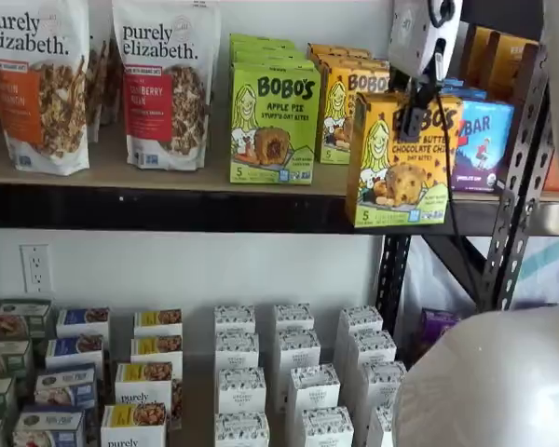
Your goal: Pick up the orange box on the top shelf, the fifth box from the left
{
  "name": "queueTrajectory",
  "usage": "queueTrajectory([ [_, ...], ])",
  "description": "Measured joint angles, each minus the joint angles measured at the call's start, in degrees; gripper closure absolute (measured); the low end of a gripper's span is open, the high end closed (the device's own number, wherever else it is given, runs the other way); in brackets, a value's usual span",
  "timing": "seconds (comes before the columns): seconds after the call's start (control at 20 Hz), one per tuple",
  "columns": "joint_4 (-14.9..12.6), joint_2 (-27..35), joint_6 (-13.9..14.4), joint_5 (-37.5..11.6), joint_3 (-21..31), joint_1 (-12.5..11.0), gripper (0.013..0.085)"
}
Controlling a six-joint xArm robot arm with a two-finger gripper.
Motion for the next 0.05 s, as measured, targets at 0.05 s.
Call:
queueTrajectory([
  [0.05,-0.05,-0.5,0.05,0.23,0.42,0.05,0.069],
])
